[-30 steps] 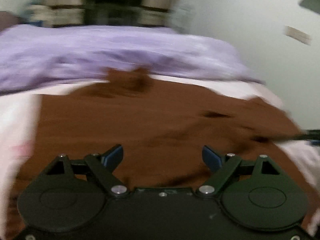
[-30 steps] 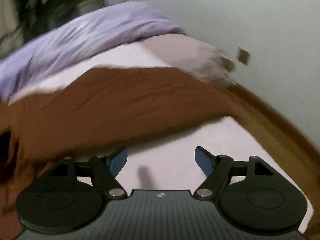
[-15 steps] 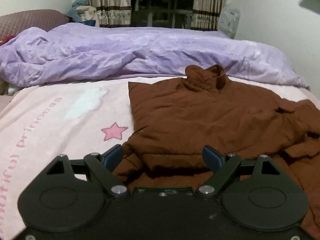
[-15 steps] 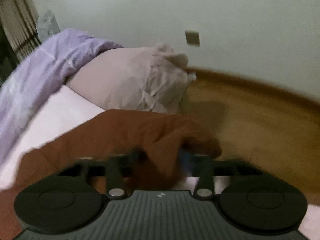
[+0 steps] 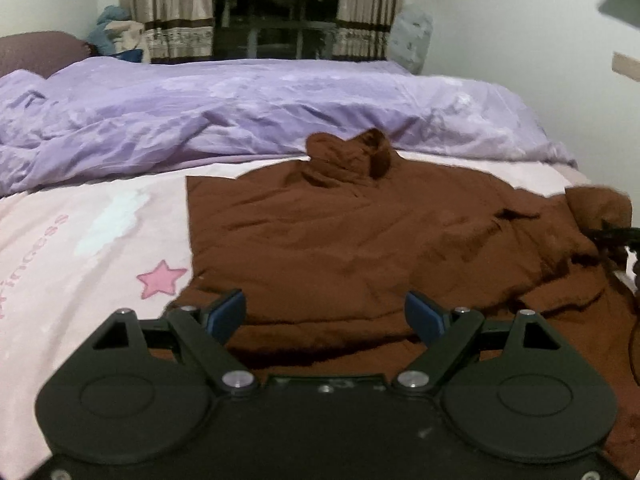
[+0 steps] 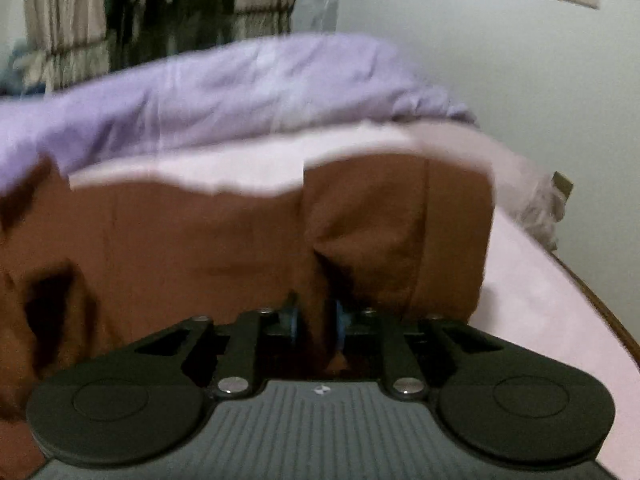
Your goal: Fold large clothes
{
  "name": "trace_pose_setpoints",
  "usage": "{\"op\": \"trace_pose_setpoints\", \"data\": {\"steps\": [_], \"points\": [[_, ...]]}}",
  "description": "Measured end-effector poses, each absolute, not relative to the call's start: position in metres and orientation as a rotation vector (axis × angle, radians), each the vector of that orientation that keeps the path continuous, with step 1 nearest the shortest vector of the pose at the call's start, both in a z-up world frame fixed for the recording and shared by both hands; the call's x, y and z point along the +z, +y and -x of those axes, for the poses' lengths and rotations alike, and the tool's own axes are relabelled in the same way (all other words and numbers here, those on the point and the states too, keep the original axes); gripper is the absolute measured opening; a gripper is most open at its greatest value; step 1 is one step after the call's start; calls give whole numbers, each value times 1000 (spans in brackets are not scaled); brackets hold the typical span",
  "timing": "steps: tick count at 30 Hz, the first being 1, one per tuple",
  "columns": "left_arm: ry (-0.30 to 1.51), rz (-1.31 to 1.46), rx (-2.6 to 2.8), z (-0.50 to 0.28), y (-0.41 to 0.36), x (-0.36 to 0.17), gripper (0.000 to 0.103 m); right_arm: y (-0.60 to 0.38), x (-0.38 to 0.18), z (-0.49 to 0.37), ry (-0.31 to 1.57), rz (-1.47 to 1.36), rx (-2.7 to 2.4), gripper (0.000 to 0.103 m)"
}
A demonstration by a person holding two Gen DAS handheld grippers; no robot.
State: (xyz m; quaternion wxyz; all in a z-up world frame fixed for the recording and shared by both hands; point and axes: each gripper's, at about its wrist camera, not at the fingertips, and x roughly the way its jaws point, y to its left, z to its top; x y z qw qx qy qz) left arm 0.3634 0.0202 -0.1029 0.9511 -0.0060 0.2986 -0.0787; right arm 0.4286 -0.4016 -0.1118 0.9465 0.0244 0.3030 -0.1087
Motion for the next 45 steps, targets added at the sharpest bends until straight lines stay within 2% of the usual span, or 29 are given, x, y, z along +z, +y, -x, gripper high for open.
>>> {"op": "trace_pose_setpoints", "data": {"steps": [2,3,4,6,9,12,15,21,24,26,27,28,37,40,45], "points": [[613,-11,-176,-362,15,-106,88,-402,-104,-424,604,-58,-193,39],[616,-21,-179,-362,13,-107,88,-406,-98,-420,597,-75,-179,53],[618,-29,-175,-362,12,-108,88,-411,-93,-415,578,-94,-180,72],[623,-26,-167,-364,10,-109,88,-415,-86,-403,534,-87,-261,86],[622,-9,-170,-364,8,-109,88,-422,-81,-393,516,-28,-356,87],[629,-19,-172,-364,3,-111,88,-450,-85,-394,560,-137,-361,87],[634,-42,-173,-364,-2,-112,88,-488,-92,-395,600,-311,-389,87],[633,-53,-177,-368,-5,-111,88,-577,-124,-379,562,-912,-342,86],[632,-55,-182,-370,-7,-110,88,-588,-127,-392,542,-961,-310,86],[625,-60,-187,-369,-8,-108,88,-588,-127,-398,517,-984,-321,66],[623,-63,-191,-368,-8,-108,88,-585,-127,-403,507,-978,-308,29],[621,-69,-192,-368,-8,-107,88,-581,-123,-400,506,-959,-282,17],[617,-44,-115,-374,15,-100,88,-423,-25,-394,321,-433,-114,14],[617,-26,-95,-374,27,-97,88,-360,1,-393,275,-355,-12,14],[615,-13,-66,-370,46,-95,88,-237,11,-397,293,-227,164,14]]}}
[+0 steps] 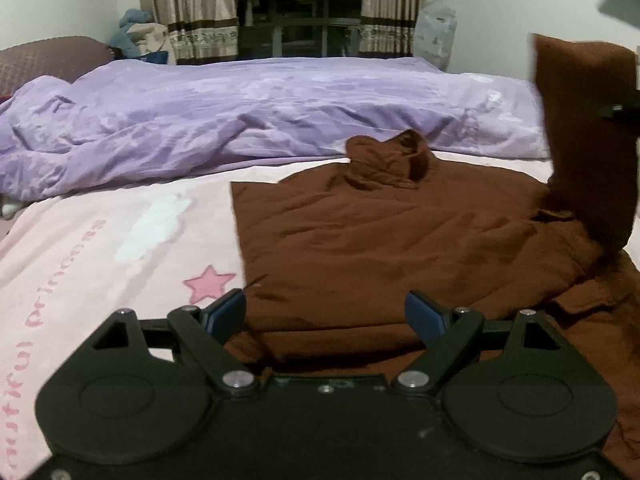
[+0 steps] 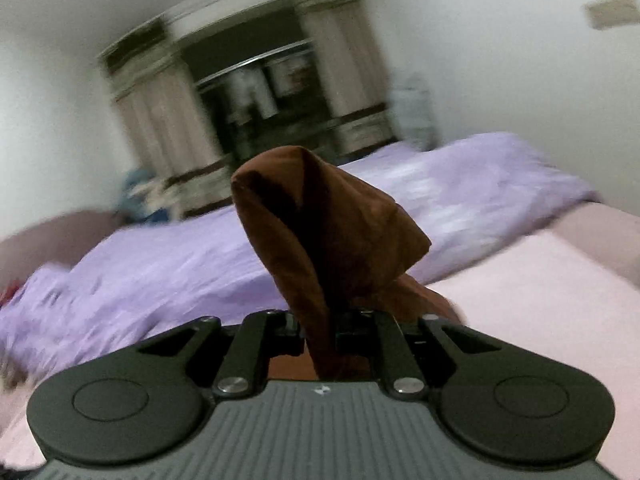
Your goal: Fold large clothes
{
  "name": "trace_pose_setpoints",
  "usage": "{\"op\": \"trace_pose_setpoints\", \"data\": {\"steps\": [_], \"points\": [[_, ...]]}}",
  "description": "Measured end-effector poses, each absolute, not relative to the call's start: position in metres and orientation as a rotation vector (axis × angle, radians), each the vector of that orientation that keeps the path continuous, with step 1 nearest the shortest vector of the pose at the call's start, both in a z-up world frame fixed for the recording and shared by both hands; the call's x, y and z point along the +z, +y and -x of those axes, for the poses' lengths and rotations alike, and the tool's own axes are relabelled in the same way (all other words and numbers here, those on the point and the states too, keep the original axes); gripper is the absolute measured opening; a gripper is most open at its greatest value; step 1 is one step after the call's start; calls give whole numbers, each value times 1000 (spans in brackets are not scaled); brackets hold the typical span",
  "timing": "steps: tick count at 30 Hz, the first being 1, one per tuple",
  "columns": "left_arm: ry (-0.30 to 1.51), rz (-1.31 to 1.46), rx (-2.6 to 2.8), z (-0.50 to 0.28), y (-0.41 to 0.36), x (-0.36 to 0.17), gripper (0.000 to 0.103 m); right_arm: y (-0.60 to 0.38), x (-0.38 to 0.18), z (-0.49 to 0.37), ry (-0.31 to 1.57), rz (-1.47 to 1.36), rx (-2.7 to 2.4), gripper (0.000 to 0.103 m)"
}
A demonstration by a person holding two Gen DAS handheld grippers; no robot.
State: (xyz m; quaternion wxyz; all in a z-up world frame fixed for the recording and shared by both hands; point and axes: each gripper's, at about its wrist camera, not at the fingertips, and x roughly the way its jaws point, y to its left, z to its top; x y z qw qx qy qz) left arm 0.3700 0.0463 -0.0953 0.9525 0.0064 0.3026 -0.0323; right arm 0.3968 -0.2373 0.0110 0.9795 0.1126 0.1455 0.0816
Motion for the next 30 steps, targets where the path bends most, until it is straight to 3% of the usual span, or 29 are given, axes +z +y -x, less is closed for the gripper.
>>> {"op": "trace_pose_setpoints", "data": {"steps": [7,11,30], "points": [[643,-22,9,-372,67,-107,88,-94,-73,-417,507,15,174,15],[670,-5,39,-376,78,-120,88,-69,-109,-408,540,72,134,27],[720,14,22,-384,80,-137,88,-71,-119,-408,540,91,145,31]]}}
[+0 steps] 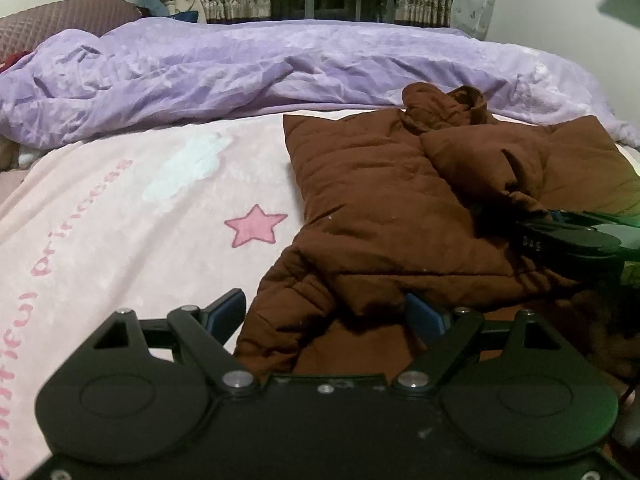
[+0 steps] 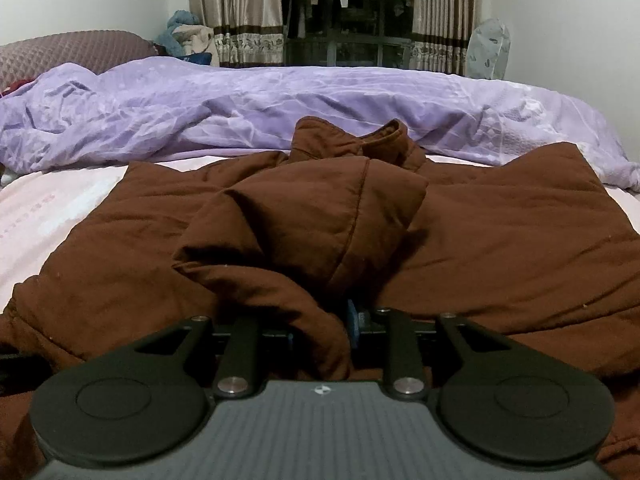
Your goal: Fold large clothes
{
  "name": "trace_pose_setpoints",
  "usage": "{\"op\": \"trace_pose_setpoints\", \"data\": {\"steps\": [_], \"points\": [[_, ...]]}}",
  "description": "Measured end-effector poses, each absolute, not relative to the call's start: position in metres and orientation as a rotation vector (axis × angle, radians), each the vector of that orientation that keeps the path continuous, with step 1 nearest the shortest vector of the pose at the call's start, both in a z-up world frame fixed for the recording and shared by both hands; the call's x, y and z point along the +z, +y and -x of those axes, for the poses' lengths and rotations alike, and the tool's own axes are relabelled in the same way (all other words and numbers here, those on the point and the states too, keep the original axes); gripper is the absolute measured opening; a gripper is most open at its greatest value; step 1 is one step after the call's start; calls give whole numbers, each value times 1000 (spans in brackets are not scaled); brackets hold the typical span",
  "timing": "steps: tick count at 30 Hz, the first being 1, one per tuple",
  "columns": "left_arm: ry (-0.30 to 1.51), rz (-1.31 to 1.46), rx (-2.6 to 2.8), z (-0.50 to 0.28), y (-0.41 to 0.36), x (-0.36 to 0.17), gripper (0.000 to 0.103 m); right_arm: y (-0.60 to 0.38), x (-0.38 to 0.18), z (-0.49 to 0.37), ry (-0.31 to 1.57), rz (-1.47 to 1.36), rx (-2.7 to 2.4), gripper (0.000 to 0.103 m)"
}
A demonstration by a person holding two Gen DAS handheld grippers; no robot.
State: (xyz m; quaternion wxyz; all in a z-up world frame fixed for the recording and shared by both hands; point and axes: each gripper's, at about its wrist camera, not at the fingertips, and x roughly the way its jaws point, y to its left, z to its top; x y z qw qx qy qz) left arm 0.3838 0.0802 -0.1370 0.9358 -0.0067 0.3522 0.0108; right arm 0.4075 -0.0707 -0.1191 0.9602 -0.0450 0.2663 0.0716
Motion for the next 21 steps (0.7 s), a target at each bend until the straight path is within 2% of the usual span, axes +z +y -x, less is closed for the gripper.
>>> {"op": "trace_pose_setpoints", "data": {"steps": [2,4,6,17,21], "points": [[717,9,25,-385,81,-137,88,-69,-119,-407,538,112,155,37],[717,4,23,-384,81,-137,88,-67,-115,-403,529,128,172,57],[715,4,19,-383,82,-137,88,-67,-109,-398,527,105,174,63],[728,28,37,-384,91,-146,88,-61,-101,-386,575,125,151,65],[737,40,46,-385,94,-151,88,-68,-82,-362,558,124,181,76]]}}
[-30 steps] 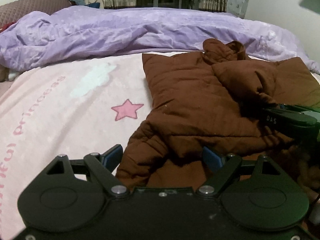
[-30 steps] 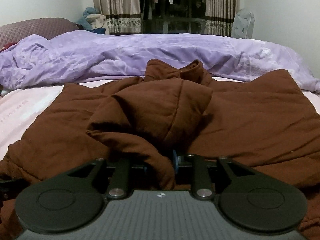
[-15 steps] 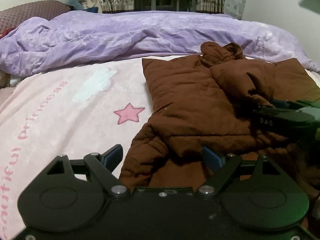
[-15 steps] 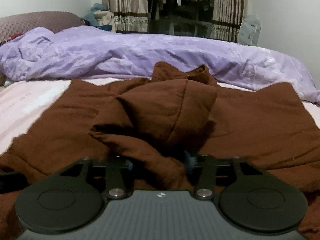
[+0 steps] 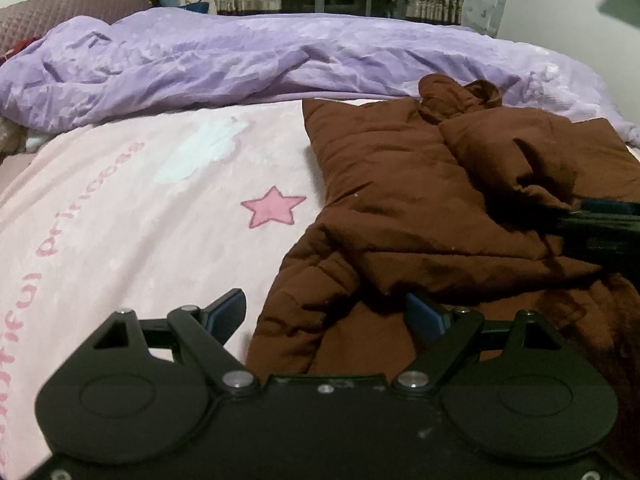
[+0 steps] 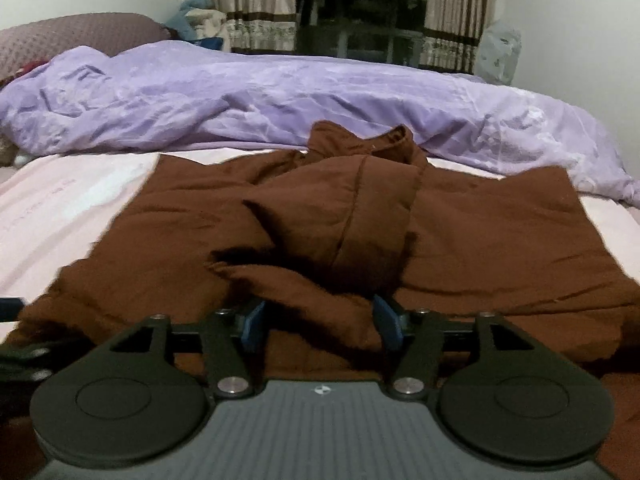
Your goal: Fold large clothes
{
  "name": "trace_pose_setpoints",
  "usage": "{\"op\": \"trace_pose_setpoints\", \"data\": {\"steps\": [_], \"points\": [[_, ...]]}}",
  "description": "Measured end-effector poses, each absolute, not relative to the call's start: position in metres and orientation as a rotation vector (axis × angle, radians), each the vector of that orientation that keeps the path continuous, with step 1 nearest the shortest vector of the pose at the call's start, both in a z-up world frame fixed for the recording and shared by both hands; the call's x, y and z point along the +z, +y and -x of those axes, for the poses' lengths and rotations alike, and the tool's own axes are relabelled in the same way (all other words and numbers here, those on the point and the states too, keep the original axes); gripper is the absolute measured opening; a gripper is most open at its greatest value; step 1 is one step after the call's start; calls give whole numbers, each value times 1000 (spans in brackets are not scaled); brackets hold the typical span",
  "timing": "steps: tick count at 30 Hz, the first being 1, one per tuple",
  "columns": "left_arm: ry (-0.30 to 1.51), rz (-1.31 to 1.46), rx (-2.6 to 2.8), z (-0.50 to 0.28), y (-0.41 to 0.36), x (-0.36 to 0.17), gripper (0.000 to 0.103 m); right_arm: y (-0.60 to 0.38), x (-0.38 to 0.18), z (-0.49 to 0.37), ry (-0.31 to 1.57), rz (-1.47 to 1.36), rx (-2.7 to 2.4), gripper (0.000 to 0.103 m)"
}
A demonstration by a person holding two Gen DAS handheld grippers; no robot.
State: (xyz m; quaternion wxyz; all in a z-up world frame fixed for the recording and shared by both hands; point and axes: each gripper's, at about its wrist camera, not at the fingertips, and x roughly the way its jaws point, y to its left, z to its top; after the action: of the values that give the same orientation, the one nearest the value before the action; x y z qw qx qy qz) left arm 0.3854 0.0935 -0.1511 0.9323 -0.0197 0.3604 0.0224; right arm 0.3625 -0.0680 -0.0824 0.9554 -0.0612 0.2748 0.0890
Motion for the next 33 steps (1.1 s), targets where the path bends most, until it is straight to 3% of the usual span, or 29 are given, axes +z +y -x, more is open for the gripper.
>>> {"op": "trace_pose_setpoints", "data": {"steps": [7,11,14,16,18,24,26,28,33], "points": [[738,45,43,-385,96,-154,88,-89,-58,-349,454,12,156,81],[740,48,43,-387,97,-156,88,-85,-69,-381,565,-34,145,83],[736,50,40,-390,99,-154,88,-86,-82,-389,598,-94,178,71],[724,48,30,-392,99,-152,88,-85,-90,-389,584,-116,218,24],[717,33,20,-395,98,-151,88,-84,-97,-391,580,-145,212,4],[729,34,3,-401,101,-154,88,-94,-92,-387,545,-238,263,8],[715,35,-8,-400,102,-148,88,-104,-86,-379,529,-285,261,26],[690,31,-18,-399,102,-139,88,-116,-79,-371,496,-343,228,55],[636,-44,-63,-415,78,-109,88,-126,-74,-365,506,-275,132,57]]}}
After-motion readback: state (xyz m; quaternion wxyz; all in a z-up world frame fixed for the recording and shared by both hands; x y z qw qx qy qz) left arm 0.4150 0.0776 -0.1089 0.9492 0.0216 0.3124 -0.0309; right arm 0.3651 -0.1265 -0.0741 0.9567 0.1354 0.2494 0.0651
